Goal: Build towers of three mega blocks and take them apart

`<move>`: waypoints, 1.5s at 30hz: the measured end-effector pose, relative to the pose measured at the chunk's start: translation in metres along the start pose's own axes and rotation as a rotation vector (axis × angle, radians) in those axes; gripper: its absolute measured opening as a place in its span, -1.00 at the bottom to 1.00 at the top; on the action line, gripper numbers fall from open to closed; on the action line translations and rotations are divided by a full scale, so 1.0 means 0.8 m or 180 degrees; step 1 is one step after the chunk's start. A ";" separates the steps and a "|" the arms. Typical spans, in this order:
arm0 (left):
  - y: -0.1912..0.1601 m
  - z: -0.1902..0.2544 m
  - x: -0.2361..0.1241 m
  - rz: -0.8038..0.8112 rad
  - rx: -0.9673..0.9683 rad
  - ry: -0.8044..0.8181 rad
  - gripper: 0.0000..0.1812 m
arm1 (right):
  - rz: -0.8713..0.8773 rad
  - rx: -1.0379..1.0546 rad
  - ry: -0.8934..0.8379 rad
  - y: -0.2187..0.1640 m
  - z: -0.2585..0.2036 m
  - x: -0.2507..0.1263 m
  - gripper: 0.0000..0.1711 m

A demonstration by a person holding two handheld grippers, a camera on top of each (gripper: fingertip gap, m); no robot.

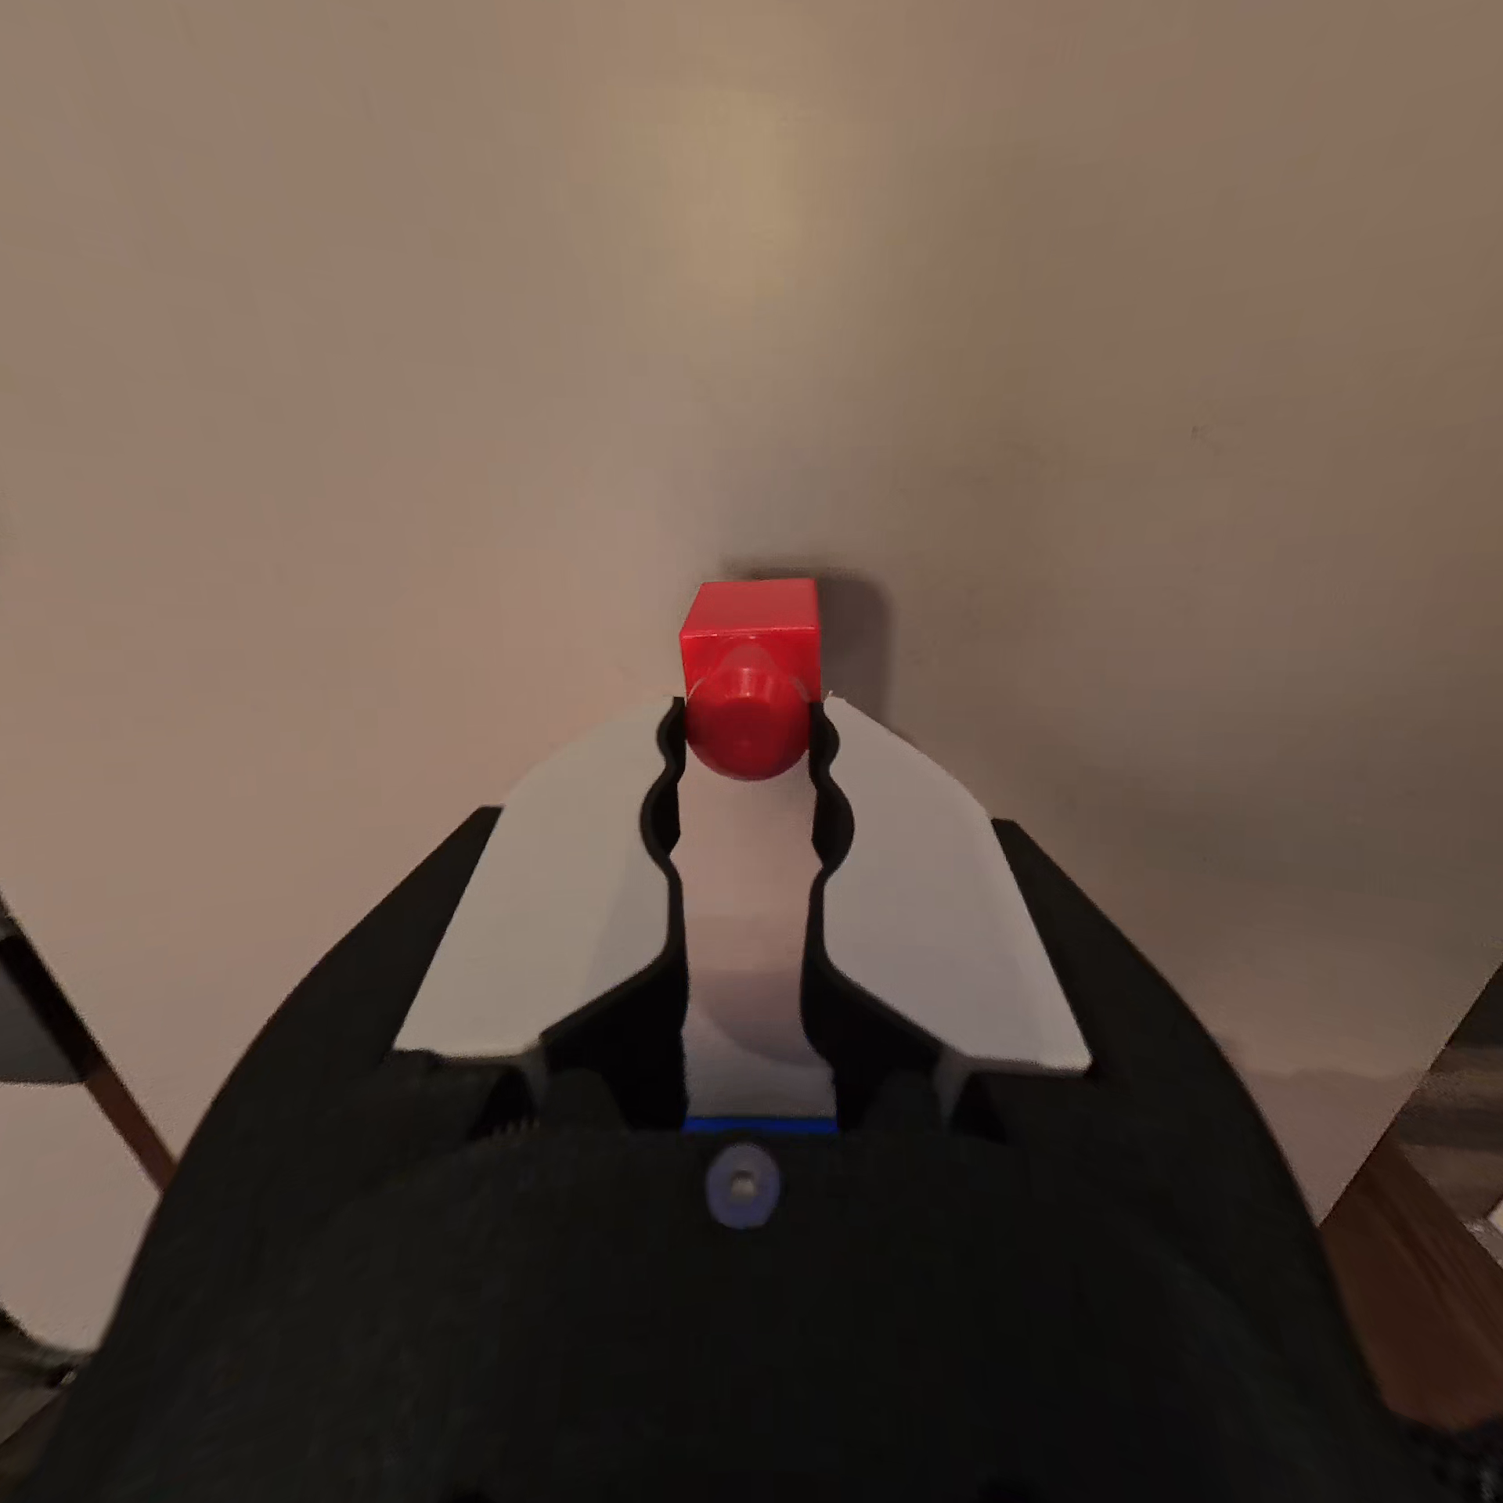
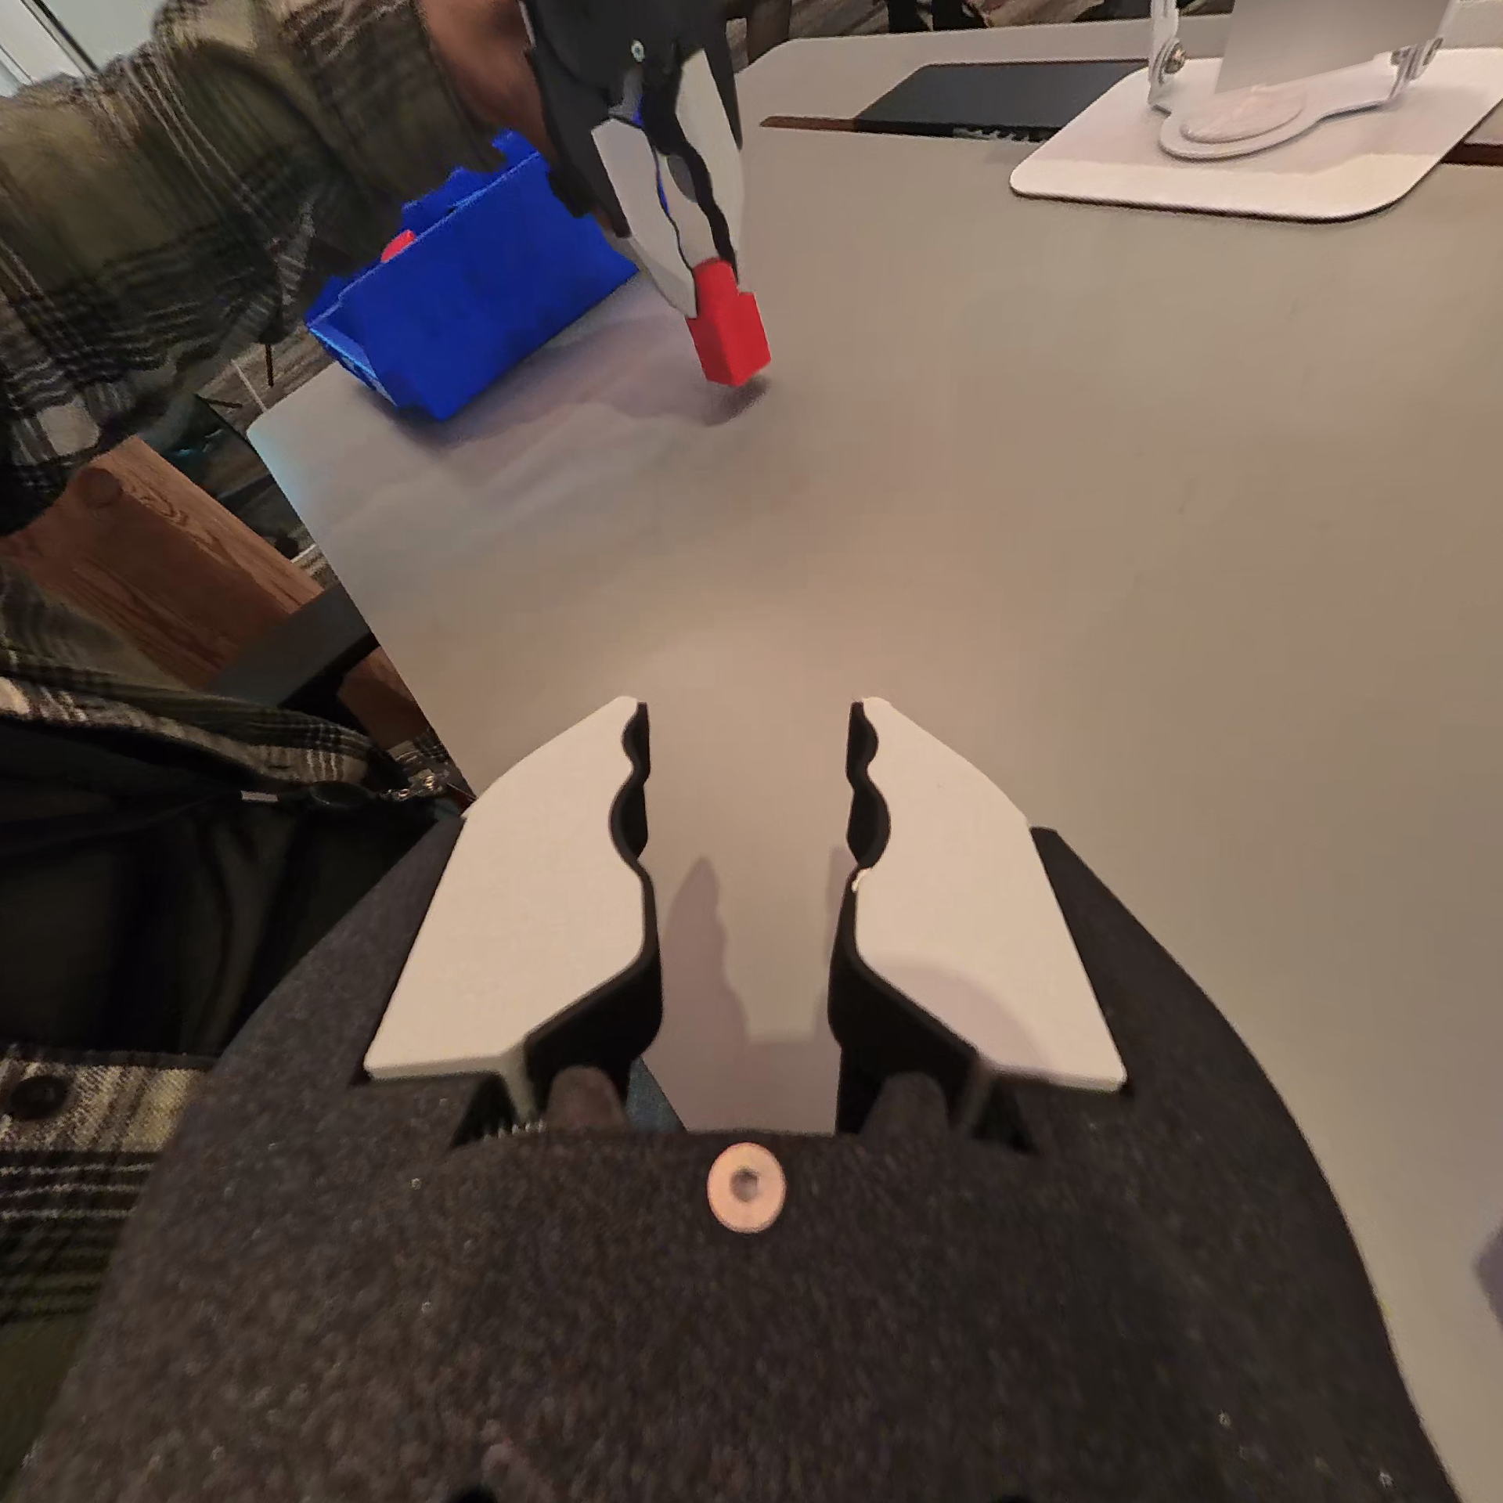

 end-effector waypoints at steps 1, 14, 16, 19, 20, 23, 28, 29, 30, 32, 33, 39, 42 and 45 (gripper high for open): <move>0.002 -0.001 0.004 0.0013 -0.0006 -0.0038 -0.69 | 0.0004 0.0003 0.0007 0.000 0.000 0.000 -0.46; 0.008 0.000 0.016 0.0113 -0.0031 -0.0170 -0.65 | -0.0152 -0.0004 -0.0002 0.002 0.009 0.017 -0.34; 0.002 -0.005 0.012 0.0132 -0.0122 -0.0090 -0.46 | -0.0161 -0.0028 -0.0033 0.003 0.009 0.019 -0.29; -0.026 -0.015 -0.022 0.0385 -0.0364 0.0072 -0.37 | -0.0149 -0.0052 -0.0023 0.004 0.007 0.020 -0.29; -0.044 -0.020 -0.039 0.0504 -0.0499 0.0116 -0.34 | -0.0147 -0.0054 -0.0020 0.004 0.007 0.020 -0.28; -0.132 -0.038 -0.086 0.0778 -0.1077 0.0296 -0.28 | -0.0148 -0.0060 0.0000 0.004 0.007 0.023 -0.26; -0.300 -0.045 -0.091 0.0882 -0.2194 0.0253 -0.20 | -0.0160 -0.0143 0.0050 0.011 0.003 0.038 -0.16; -0.321 -0.045 -0.080 0.0886 -0.2354 0.0180 -0.20 | -0.0156 -0.0168 0.0065 0.014 0.001 0.042 -0.13; -0.338 -0.044 -0.067 0.0886 -0.2476 0.0105 -0.21 | -0.0159 -0.0192 0.0082 0.016 -0.001 0.046 -0.10; -0.359 -0.043 -0.039 0.0875 -0.2623 0.0005 -0.21 | -0.0189 -0.0232 0.0105 0.020 -0.005 0.055 0.00; -0.363 -0.043 -0.026 0.0884 -0.2648 -0.0049 -0.22 | -0.0207 -0.0267 0.0110 0.021 -0.007 0.058 0.02; -0.366 -0.057 0.026 0.0869 -0.2667 -0.0152 -0.26 | -0.0285 -0.0380 0.0023 0.025 -0.015 0.058 0.03; -0.361 -0.066 0.033 0.0970 -0.2660 -0.0167 -0.31 | -0.0283 -0.0350 -0.0020 0.024 -0.012 0.054 0.01; -0.359 -0.071 0.039 0.0975 -0.2644 -0.0186 -0.40 | -0.0256 -0.0314 -0.0033 0.024 -0.009 0.053 0.00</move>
Point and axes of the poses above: each gripper's, where its closed fingertips meet, x out along the fingers, y out of its top, z = x × y across the jaws, the point moved 2 cm from there along -x, back along the fingers, and after that the axes turned 15 degrees about -z, right-handed, at the moved point
